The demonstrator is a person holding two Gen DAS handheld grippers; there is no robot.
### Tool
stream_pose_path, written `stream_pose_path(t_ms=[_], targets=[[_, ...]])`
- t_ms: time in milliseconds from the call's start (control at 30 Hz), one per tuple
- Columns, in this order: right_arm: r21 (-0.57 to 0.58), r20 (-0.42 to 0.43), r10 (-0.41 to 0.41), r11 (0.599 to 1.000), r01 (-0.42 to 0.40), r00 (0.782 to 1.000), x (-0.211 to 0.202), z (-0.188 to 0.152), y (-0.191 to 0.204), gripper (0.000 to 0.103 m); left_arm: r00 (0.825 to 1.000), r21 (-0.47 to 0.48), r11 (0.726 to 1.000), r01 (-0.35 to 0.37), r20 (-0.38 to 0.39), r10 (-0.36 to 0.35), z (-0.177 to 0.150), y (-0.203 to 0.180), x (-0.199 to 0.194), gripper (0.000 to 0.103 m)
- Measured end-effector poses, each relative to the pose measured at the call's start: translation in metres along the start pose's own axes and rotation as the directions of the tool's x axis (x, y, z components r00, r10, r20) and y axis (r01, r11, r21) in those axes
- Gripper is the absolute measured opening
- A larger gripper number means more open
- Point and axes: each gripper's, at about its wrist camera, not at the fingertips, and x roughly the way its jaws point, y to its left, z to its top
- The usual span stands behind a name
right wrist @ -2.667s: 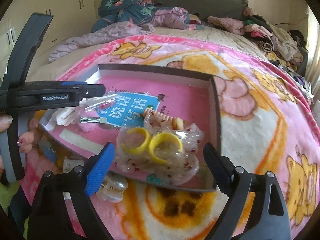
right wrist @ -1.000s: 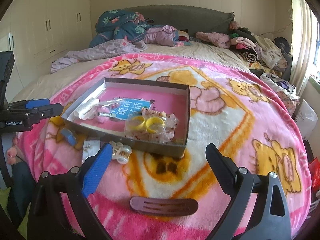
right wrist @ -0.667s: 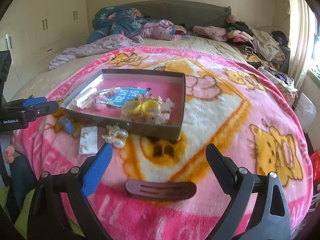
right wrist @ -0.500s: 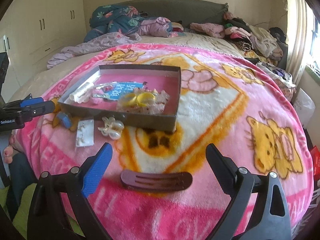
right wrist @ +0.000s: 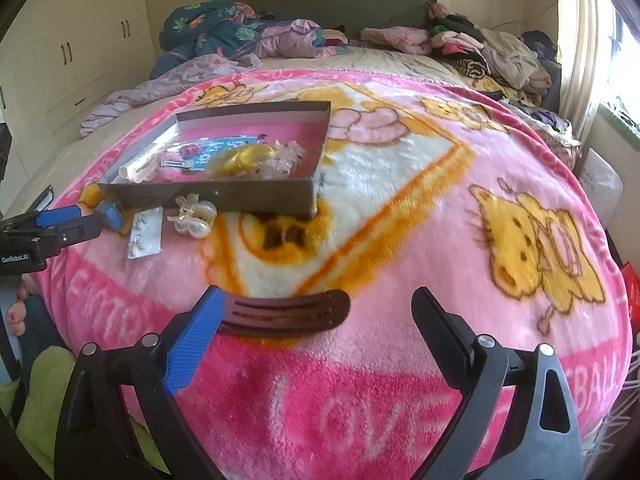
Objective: Organize jewelry
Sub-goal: 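Grasp the white earring card with left tool while right tool grasps the brown hair comb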
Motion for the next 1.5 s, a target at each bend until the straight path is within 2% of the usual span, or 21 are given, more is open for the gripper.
stream_pose_path(t_ms=[300,533,667,900,1033,1267,1367,1500], targets=[[0.036,-0.046,0.042,0.999,-0.041,0.998,0.016,-0.016,-0.007,0.091,0.999,0.005,1.0,0.006,-0.039,-0.006,-0.008,-0.009,0.018,0.085],[0.083,-0.076,0.11,0.991,-0.104,0.991,0.032,-0.021,-0.011,0.09,0.999,-0.014,1.0,0.008,-0.051,-0.009,-0.011,-0.012,0.031,0.085],[0.099,-0.091,0.139,0.987,-0.13,0.986,0.041,-0.022,-0.011,0.083,0.997,-0.034,0.999,0.015,-0.075,-0.018,-0.01,-0.014,0.041,0.085],[0.093,-0.072,0.167,0.983,-0.16,0.983,0.049,-0.016,-0.008,0.073,0.995,-0.064,0.998,0.015,-0.097,-0.021,-0.005,-0.018,0.058,0.085],[0.092,-0.064,0.178,0.981,-0.171,0.982,0.055,-0.011,-0.006,0.061,0.995,-0.071,0.997,-0.005,-0.099,-0.002,-0.002,-0.018,0.065,0.084],[0.098,-0.046,0.218,0.972,-0.213,0.975,0.06,-0.002,-0.006,0.032,0.993,-0.066,0.996,-0.06,-0.105,0.053,-0.001,-0.017,0.073,0.067],[0.081,-0.039,0.23,0.971,-0.226,0.972,0.059,0.001,-0.002,0.022,0.992,-0.048,0.996,-0.078,-0.101,0.073,-0.001,-0.017,0.073,0.056],[0.061,-0.018,0.242,0.969,-0.241,0.97,0.055,0.007,0.003,0.016,0.992,-0.024,0.997,-0.079,-0.097,0.076,-0.002,-0.019,0.068,0.044]])
